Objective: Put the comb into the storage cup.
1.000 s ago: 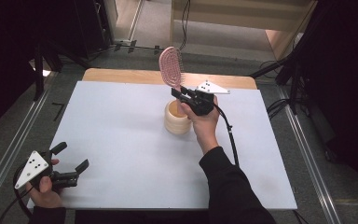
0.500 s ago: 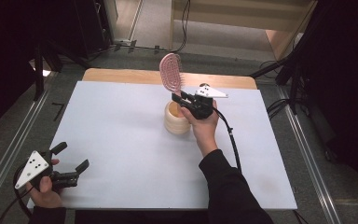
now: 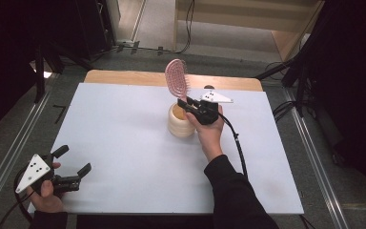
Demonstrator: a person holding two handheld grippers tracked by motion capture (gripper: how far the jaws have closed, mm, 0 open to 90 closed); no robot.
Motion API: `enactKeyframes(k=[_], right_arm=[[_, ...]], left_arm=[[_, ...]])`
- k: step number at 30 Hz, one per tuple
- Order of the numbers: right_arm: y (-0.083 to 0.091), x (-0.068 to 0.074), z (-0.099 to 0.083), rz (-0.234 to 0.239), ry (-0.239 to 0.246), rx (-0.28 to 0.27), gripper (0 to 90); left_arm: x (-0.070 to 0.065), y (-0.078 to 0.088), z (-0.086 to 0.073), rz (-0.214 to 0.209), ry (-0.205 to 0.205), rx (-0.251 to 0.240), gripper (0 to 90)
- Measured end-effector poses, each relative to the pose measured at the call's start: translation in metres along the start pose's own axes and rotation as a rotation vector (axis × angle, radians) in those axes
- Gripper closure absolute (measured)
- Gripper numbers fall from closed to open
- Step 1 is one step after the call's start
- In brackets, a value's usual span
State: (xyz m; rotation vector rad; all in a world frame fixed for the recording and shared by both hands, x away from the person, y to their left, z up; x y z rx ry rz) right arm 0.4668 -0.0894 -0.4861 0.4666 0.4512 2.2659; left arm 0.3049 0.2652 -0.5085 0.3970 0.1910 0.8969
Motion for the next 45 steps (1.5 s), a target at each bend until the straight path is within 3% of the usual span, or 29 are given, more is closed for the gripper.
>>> enactKeyframes(k=[10,13,19,24,34,45], right_arm=[[0.001,-0.002,-0.011,-0.022,-0.005,0.023,67.8],[0.003,-0.003,-0.012,-0.018,-0.021,0.02,67.7],[0.005,-0.001,-0.013,-0.018,0.0,0.032,67.5],[0.005,0.0,-0.016,-0.014,-0.009,0.039,65.8],[0.015,-0.004,-0.017,0.019,-0.054,0.015,44.0],[0.027,0.001,-0.023,0.041,-0.026,0.021,11.7]], left_arm=[[0.0,0.0,0.0,-0.001,-0.001,0.0,0.3],[0.0,0.0,0.0,-0.002,-0.002,0.0,0.3],[0.0,0.0,0.0,-0.001,-0.003,0.001,0.3],[0.0,0.0,0.0,-0.001,-0.001,0.0,0.3],[0.0,0.0,0.0,-0.001,-0.003,0.0,0.3],[-0.001,-0.001,0.0,-0.002,-0.002,-0.001,0.3]])
Point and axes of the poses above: each handheld gripper's, and its own axes: y roughly backward along the jaws, z roughly out of its top, x roughly to its left, the point moved 9 cm from there along -y, roughly forward along the jaws, and after that the axes turned 12 degrees about x, right-handed, at the moved point
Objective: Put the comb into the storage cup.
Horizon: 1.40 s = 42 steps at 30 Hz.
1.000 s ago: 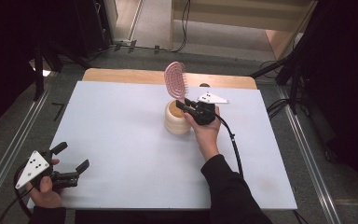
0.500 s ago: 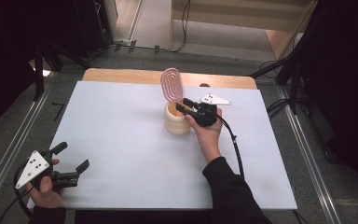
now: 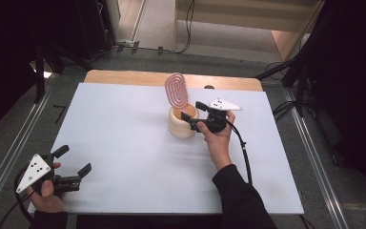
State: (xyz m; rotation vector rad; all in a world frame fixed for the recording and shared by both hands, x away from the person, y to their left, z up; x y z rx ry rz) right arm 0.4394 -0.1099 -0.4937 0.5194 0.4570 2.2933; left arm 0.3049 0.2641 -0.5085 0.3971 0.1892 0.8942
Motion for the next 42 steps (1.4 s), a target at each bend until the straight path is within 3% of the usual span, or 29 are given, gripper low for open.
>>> enactKeyframes(k=[5,8,14,42], right_arm=[[0.009,-0.001,-0.002,0.003,0.001,-0.016,8.0],[0.012,-0.001,-0.005,0.002,0.008,-0.012,0.0],[0.022,-0.002,-0.01,-0.033,0.022,-0.017,0.0],[0.067,-0.006,-0.03,-0.056,0.027,-0.049,0.0]], left_arm=[[0.0,0.0,0.0,0.0,-0.003,0.002,0.3],[0.0,0.0,0.0,0.0,-0.003,0.002,0.3],[0.0,0.0,0.0,0.001,-0.004,0.003,0.3],[0.0,0.0,0.0,0.001,-0.003,0.003,0.3]])
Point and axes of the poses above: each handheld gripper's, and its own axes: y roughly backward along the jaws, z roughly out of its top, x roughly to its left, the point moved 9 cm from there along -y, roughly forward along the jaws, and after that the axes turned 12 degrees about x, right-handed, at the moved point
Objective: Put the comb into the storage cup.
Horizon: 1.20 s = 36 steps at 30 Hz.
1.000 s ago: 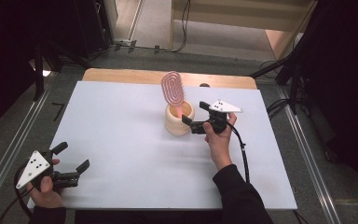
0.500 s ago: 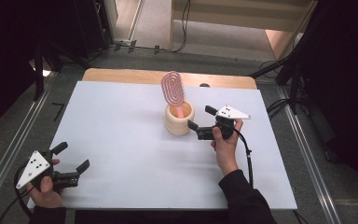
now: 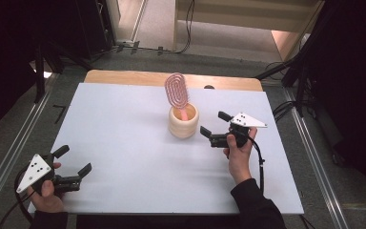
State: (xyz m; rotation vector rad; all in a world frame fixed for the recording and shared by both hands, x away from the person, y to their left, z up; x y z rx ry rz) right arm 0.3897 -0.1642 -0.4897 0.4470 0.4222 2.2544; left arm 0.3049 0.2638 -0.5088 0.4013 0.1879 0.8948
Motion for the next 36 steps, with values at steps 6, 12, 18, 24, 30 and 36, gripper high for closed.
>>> enactKeyframes(k=[6,12,18,24,30,36], right_arm=[[0.01,0.0,-0.003,-0.001,0.006,-0.004,0.0],[0.019,-0.001,-0.007,-0.008,0.012,-0.007,0.0],[0.028,-0.005,-0.013,-0.013,0.003,-0.012,0.0],[0.037,-0.008,-0.018,-0.027,0.002,-0.01,0.0],[0.047,-0.012,-0.02,-0.036,-0.001,-0.021,0.0],[0.056,-0.016,-0.023,-0.05,0.001,-0.023,0.0]], left_arm=[[0.0,0.0,0.0,0.004,-0.001,0.002,0.3],[0.0,0.0,0.0,0.003,-0.002,0.001,0.3],[0.0,0.0,0.0,0.004,-0.003,0.002,0.3],[0.0,0.0,0.0,0.006,-0.003,0.004,0.3],[0.0,0.0,0.0,0.007,-0.005,0.006,0.3],[-0.001,0.0,0.0,0.007,-0.004,0.003,0.3]])
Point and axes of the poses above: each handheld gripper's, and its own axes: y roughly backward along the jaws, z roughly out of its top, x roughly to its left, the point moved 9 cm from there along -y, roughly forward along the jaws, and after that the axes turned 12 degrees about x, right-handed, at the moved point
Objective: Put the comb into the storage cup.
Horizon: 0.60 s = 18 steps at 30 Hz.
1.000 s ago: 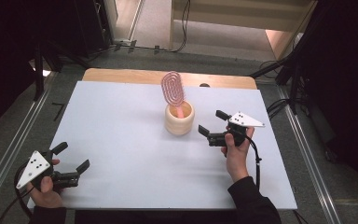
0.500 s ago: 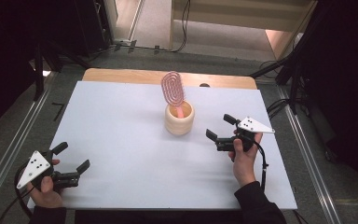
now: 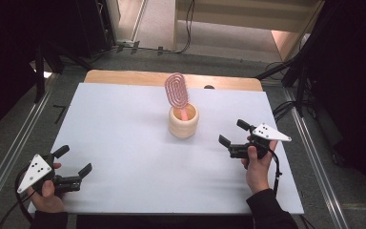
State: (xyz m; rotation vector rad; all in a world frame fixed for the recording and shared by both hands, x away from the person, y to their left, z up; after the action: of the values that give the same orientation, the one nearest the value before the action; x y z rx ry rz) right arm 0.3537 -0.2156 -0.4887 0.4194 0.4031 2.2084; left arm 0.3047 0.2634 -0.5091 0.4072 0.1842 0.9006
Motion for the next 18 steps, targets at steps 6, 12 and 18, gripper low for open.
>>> enactKeyframes(k=[6,12,18], right_arm=[[0.01,-0.003,-0.004,-0.011,-0.001,0.0,0.0],[0.018,-0.008,-0.009,-0.025,-0.005,-0.003,0.0],[0.025,-0.011,-0.016,-0.037,-0.014,-0.004,0.0]], left_arm=[[0.0,0.0,0.0,0.002,-0.002,0.002,0.3],[0.0,0.0,0.0,0.002,-0.003,0.003,0.3],[0.0,0.0,0.0,0.003,-0.004,0.005,0.3]])
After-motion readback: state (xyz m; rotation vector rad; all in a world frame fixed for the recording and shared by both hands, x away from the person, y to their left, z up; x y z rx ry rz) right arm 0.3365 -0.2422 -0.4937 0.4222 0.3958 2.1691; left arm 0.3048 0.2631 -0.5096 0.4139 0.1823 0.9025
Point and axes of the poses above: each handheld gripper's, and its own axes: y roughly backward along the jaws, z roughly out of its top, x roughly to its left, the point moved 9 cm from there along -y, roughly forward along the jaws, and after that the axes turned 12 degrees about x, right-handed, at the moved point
